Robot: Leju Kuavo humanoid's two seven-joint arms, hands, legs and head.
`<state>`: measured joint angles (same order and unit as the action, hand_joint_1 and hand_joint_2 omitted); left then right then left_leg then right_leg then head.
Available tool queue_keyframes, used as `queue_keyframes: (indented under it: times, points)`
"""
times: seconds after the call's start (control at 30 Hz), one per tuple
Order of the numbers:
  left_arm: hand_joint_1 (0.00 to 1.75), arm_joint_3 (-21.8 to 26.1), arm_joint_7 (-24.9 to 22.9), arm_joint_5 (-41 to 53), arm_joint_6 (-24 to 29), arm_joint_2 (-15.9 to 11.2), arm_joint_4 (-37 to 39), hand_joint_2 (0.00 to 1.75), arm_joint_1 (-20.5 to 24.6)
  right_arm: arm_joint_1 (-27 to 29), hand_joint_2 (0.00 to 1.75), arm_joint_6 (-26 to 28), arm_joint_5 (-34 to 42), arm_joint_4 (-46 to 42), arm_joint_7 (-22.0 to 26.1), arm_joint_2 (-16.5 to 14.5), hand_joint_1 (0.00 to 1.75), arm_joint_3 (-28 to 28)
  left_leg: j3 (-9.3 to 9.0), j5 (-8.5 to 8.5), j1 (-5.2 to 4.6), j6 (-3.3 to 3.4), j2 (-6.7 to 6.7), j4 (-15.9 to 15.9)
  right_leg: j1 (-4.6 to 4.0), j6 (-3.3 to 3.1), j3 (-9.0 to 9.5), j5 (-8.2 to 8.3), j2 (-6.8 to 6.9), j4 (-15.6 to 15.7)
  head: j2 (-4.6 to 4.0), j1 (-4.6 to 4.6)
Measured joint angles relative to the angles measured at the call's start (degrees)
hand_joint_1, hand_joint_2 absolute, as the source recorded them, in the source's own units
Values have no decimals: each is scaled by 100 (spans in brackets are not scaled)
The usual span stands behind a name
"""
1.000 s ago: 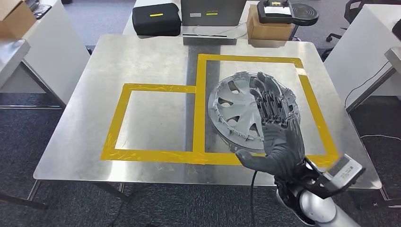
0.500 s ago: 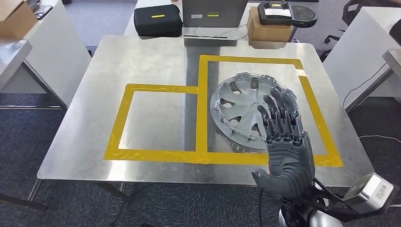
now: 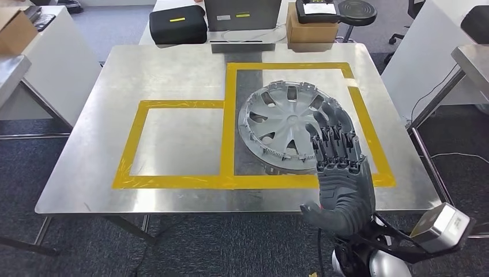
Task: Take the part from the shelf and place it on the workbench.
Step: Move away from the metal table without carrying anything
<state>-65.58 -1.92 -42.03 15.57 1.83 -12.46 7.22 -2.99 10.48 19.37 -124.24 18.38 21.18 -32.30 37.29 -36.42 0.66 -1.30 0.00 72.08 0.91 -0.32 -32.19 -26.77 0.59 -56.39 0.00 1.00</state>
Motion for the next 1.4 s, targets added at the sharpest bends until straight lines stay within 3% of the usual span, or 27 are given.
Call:
queue_keyframes:
  times: [0.07, 0.13, 0.2, 0.27, 0.3, 0.33, 0.43, 0.47, 0.5, 0.53, 0.6, 0.67, 0.7, 0.77, 0.8, 0.87, 0.93, 0.97, 1.0, 1.03, 1.07, 1.13, 1.2, 1.27, 1.3, 1.33, 1.4]
  points:
    - [0, 1, -14, 0, -2, -1, 0, 0, 3, 2, 175, -1, 1, -2, 0, -10, 0, 0, -471, 296, -2, 33, -2, -589, -3, 30, -107, 52, 0, -49, 0, 11]
    - [0, 2, -16, 0, -3, -1, 0, 0, 11, 2, 175, -1, 1, -7, -1, -18, 0, 0, -924, 433, -18, 72, -20, -1271, -9, 83, -179, 102, -1, -89, 0, 14]
    - [0, 3, -18, -1, -3, -1, 0, 0, 13, 2, 175, -2, 1, -11, -2, -26, 0, -1, -1021, 423, -48, 107, -42, -1494, -5, 157, -207, 166, -1, -98, 0, 7]
    - [0, 3, -23, -2, -3, 3, 0, 0, 6, 4, 175, -3, 0, -14, -2, -34, 0, 0, -948, 498, -51, 178, -41, -1501, 16, 227, -227, 194, -9, -101, 0, 4]
    - [0, 4, -26, -2, -3, 7, 0, 0, 6, 7, 175, -4, 0, -15, -2, -39, 0, 1, -909, 547, -48, 225, -36, -1506, 24, 256, -265, 104, -15, -163, 0, -4]
    - [0, 4, -29, -2, -3, 10, 0, 0, 8, 8, 175, -4, -1, -15, -1, -39, 0, 3, -858, 605, -39, 269, -28, -1515, 28, 279, -330, -89, -21, -334, 0, -25]
    - [0, 5, -32, -8, -4, 14, 0, 0, 9, 14, 175, -3, 1, -14, -2, -44, 0, 5, -648, 771, -66, 338, -19, -1506, 24, 318, -593, -883, -29, -1375, 0, -135]
    - [0, 5, -33, -11, -5, 14, 0, 0, 7, 16, 175, -3, 2, -14, -4, -46, 0, 4, -575, 825, -87, 348, -18, -1502, 17, 314, -610, -981, -30, -1635, 0, -162]
    - [0, 5, -33, -15, -5, 14, 0, 0, 6, 17, 175, -3, 2, -13, -5, -48, 0, 5, -504, 877, -109, 354, -18, -1498, 9, 294, -541, -945, -31, -1707, 0, -182]
    - [0, 5, -33, -17, -5, 14, 0, 0, 5, 17, 175, -3, 2, -13, -7, -50, 0, 5, -441, 925, -133, 357, -19, -1495, -7, 257, -377, -814, -33, -1564, 0, -195]
    - [0, 5, -33, -17, -4, 21, -1, 0, 6, 12, 175, -3, 2, -16, -10, -56, 0, 7, -344, 1017, -179, 354, -21, -1491, -71, 123, 179, -518, -40, -777, 0, -204]
    - [0, 5, -34, -18, -3, 37, -1, 0, 7, 6, 175, -3, 1, -26, -14, -60, 0, 12, -282, 1105, -202, 322, -13, -1485, -132, 12, 625, -443, -40, -30, 0, -185]
    - [0, 5, -36, -19, -3, 45, -1, 0, 7, 5, 175, -3, 0, -30, -14, -61, 0, 20, -258, 1149, -198, 295, -3, -1486, -154, -17, 706, -457, -40, 140, 0, -178]
    - [0, 5, -42, -19, -5, 48, 0, 0, 2, 5, 175, 2, -2, -34, -17, -62, 0, 39, -220, 1219, -180, 236, 12, -1499, -153, -43, 680, -375, -32, 230, 0, -187]
    - [0, 5, -45, -21, -5, 48, 0, 0, -1, 4, 175, 9, -5, -34, -19, -63, 0, 46, -188, 1166, -176, 201, 11, -1473, -137, -64, 640, -305, -20, 259, 0, -191]
    - [0, 5, -48, -29, -6, 45, 0, 0, -3, 8, 175, 39, -5, -43, -16, -65, 0, 61, -42, 753, -153, 127, 3, -1138, -98, -92, 518, -154, 6, 304, 0, -143]
    - [0, 7, -48, -52, -4, 40, 0, 0, -3, 20, 175, 68, 71, -75, 25, -71, 0, 88, 166, 196, -98, 55, -2, -392, -92, -87, 347, -27, 18, 296, 0, -82]
    - [0, 7, -47, -65, -3, 37, 0, 0, -4, 25, 175, 75, 123, -93, 52, -75, 0, 100, 216, 73, -70, 24, -3, -60, -89, -74, 258, 35, 24, 284, 0, -70]
    - [0, 8, -46, -75, -2, 34, 0, 0, -3, 28, 175, 76, 178, -107, 81, -81, 0, 109, 200, 84, -45, -2, -3, 136, -83, -58, 163, 93, 30, 265, 0, -66]
    - [0, 8, -46, -83, -1, 32, 0, 0, -3, 32, 175, 76, 211, -113, 99, -87, 0, 115, 88, 219, -27, -26, -2, 132, -73, -38, 67, 146, 34, 235, 0, -65]
    - [0, 8, -46, -88, 1, 30, 0, 0, -2, 37, 175, 75, 231, -117, 110, -92, 0, 121, -122, 388, -9, -47, -1, -68, -59, -11, -30, 189, 34, 191, 0, -63]
    - [0, 8, -42, -97, 2, 28, -1, 0, 6, 44, 175, 75, 259, -143, 121, -99, 0, 140, -740, 510, 28, -77, -14, -832, -47, 50, -190, 246, 26, 64, 0, -44]
    - [0, 9, -34, -101, 3, 31, -2, 0, 17, 46, 87, 72, 274, -188, 127, -104, 0, 155, -1136, 376, 37, -32, -45, -1414, -51, 123, -277, 303, 20, -38, 0, -53]
    - [0, 10, -32, -107, 3, 35, -2, 0, 10, 52, 0, 27, 345, -209, 131, -110, 0, 164, -1127, 357, 20, 85, -60, -1514, -35, 197, -319, 374, 15, -65, 0, -95]
    - [0, 10, -36, -113, 0, 36, -1, 0, 5, 60, 0, -22, 419, -208, 133, -116, 0, 168, -1074, 407, 15, 141, -55, -1506, -21, 230, -350, 326, 6, -99, 0, -106]
    - [0, 11, -45, -122, -10, 36, 0, 0, 2, 68, 0, -83, 508, -202, 133, -125, 0, 168, -1009, 469, 11, 202, -44, -1507, -10, 259, -398, 164, -3, -215, 0, -120]
    - [0, 13, -81, -133, -59, 36, 1, 0, 7, 79, 0, -195, 637, -167, 127, -168, 0, 153, -844, 612, -13, 283, -25, -1506, 0, 301, -535, -430, -17, -765, 0, -167]
